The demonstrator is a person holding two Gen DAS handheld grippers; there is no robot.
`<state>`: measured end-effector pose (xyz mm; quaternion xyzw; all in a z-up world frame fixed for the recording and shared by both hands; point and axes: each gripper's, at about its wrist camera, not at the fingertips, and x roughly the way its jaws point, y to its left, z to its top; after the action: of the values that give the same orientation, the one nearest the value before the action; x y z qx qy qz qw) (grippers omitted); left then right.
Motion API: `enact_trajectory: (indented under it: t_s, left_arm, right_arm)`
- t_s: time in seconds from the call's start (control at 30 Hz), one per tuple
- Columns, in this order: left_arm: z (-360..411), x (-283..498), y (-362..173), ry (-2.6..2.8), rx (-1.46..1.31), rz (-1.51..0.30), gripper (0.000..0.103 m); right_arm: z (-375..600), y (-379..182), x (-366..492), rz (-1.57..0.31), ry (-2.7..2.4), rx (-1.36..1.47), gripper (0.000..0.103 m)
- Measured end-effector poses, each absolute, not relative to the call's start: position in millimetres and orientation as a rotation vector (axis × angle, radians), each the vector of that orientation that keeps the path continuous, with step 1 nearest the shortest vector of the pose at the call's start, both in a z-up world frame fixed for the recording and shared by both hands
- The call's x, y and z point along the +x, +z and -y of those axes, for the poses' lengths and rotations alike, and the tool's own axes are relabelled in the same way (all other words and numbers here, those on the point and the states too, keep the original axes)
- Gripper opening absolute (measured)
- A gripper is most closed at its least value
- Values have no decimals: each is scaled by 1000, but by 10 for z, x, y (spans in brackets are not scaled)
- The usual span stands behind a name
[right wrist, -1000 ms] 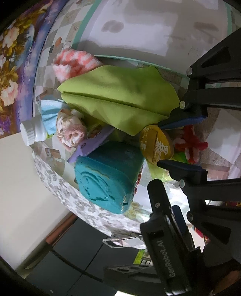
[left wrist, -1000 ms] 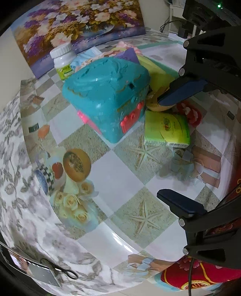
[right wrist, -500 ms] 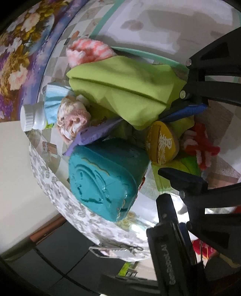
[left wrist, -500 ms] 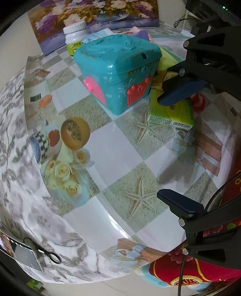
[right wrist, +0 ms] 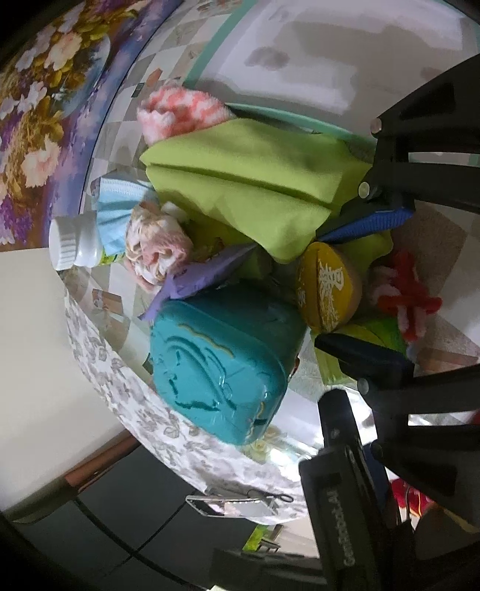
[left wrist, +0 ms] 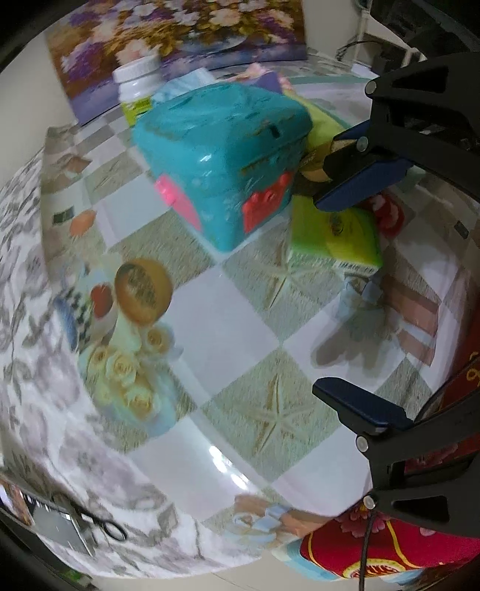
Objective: Organize soft objects
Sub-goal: 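Reach the left tool to the green tissue pack while the right tool reaches the yellow soap, then close the left tool on the green tissue pack while the right tool grips the yellow soap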
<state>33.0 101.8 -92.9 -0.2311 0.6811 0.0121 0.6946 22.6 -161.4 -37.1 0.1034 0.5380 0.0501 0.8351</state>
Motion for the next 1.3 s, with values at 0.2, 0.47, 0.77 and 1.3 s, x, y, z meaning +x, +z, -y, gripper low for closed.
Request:
enact_trajectory:
  t_s: [0.2,0.47,0.77,1.3]
  left_arm:
    - [-849,366,-966,-30,-501,-1532,92]
    - [-501,435,-989,-66,-365,-1536,74]
    - [-95,489,-944,-87,-259,-1522,68]
    - [419,532,-724,-130,-149,-1480,50]
  right_arm:
    - [1754,-223,52,-1140,82,264,53]
    - [1953,50,-119,-1091,6,248,53]
    - [2145,142,-159,-1068,-50,285,53]
    - [2199,96,-151,-1081,-66,302,53]
